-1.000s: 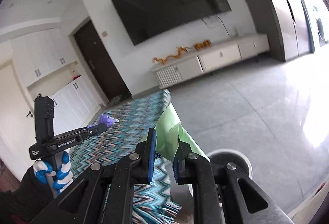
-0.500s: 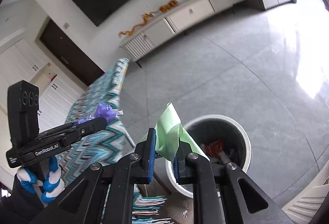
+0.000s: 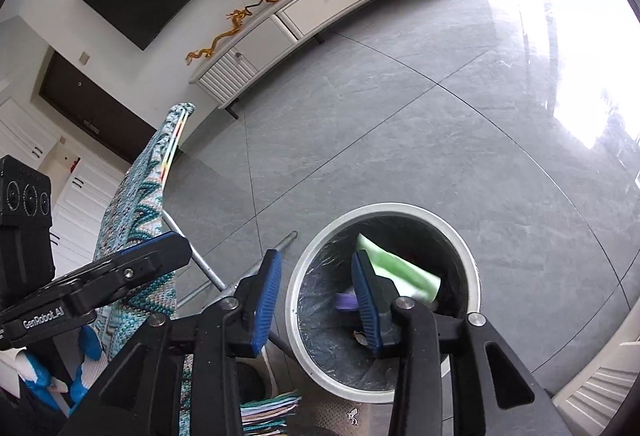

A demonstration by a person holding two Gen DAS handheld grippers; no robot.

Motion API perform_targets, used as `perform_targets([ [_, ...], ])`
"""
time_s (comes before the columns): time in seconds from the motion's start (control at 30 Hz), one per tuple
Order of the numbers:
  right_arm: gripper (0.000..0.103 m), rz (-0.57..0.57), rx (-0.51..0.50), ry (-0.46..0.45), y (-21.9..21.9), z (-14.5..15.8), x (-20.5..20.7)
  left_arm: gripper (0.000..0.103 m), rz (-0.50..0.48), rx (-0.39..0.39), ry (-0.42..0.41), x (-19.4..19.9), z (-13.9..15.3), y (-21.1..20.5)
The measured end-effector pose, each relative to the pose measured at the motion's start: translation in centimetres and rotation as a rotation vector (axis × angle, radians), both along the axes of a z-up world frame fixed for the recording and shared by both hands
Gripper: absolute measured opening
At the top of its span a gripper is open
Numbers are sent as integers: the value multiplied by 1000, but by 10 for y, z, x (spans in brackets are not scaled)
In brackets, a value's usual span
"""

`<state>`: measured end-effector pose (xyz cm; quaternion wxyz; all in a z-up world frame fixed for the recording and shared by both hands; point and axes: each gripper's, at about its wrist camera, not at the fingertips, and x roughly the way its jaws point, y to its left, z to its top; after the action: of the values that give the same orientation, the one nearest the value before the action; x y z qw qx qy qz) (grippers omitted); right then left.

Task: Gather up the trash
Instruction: 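Open the right tool over the bin while the left tool opens, dropping both items, then pull both open tools back from the bin toward the rug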

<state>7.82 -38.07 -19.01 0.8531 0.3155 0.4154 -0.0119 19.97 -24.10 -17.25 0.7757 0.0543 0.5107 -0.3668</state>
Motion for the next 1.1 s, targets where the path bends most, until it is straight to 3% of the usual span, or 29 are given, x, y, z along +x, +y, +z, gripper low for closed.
perform_targets([
  [0.1,39,-13,3,6,-1,-1,-2,54,7,-4,-8,-3,6,5],
  [0.23,40,-18,5,-9,-2,6,-9,65,22,-17,-56,-11,23,15],
  [0.5,43,5,-40,-93,24,52,-29,66,98,-47,-181,-34,67,47],
  [0.63,46,47,-76,-157,52,83,-36,66,176,-72,-245,-43,93,82],
  [0.77,61,102,-109,-217,89,109,-41,67,264,-61,-330,-52,119,129],
  [0.87,61,152,-119,-257,119,127,-46,72,331,-46,-386,-62,132,164],
  [1.1,68,263,-161,-337,190,164,-55,73,470,-15,-479,-86,159,250],
])
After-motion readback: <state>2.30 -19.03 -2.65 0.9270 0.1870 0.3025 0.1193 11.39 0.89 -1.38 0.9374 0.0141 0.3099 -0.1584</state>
